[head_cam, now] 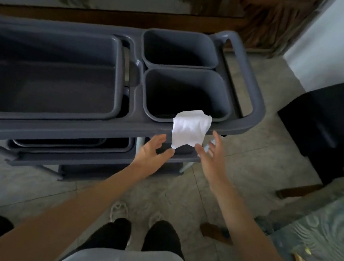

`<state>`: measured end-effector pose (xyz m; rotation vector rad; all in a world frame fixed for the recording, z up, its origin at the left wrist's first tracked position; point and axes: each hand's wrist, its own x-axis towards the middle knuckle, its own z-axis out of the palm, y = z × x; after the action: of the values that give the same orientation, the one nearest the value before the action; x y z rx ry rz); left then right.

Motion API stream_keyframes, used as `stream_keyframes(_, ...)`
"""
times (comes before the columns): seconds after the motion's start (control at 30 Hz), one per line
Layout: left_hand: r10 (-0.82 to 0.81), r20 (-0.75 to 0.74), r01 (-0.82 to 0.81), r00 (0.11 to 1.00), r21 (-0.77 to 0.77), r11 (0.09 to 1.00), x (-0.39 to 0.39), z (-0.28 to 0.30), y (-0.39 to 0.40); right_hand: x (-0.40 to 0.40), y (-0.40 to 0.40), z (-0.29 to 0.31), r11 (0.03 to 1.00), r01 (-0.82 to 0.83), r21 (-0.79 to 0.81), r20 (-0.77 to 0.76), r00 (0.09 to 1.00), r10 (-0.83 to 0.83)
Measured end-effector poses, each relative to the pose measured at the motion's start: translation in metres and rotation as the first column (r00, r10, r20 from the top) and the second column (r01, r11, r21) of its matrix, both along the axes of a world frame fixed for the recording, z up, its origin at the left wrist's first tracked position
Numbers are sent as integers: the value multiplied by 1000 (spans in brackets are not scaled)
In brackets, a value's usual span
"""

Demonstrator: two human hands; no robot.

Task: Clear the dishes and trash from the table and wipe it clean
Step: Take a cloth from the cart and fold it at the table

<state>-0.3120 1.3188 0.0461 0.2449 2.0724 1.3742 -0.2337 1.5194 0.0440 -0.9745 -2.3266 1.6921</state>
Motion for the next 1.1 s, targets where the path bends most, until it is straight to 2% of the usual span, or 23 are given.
stream_keyframes(0.1,40,3,-40,999,5,999,-2,-7,22,-12,14,-6,994,-74,-86,1,997,74)
stream_keyframes(0.2,242,23,-243,970,37,969,3,-6,41,-20,24,-2,981,-136,-136,2,991,137)
stream_keyframes(0.3,386,12,-386,923,37,922,8,3,56,-22,30,7,977,-106,-187,-46,994,99)
stream_keyframes(0.47,479,20,-478,878,117,871,9,36,63,-26,37,33,964,-123,-236,-122,988,96)
stream_keyframes(0.73,612,-16,-592,790,240,770,12,92,32,-54,19,92,919,-354,-174,-243,920,309)
stream_keyframes(0.83,700,-42,-667,713,269,695,21,107,6,-61,-7,115,865,-479,-151,-288,858,426)
stream_keyframes(0.93,801,-59,-754,595,303,582,41,118,-27,-65,-43,131,778,-617,-118,-319,766,559)
stream_keyframes(1.1,930,-86,-867,358,338,365,104,133,-97,-54,-124,144,568,-821,-47,-351,546,760)
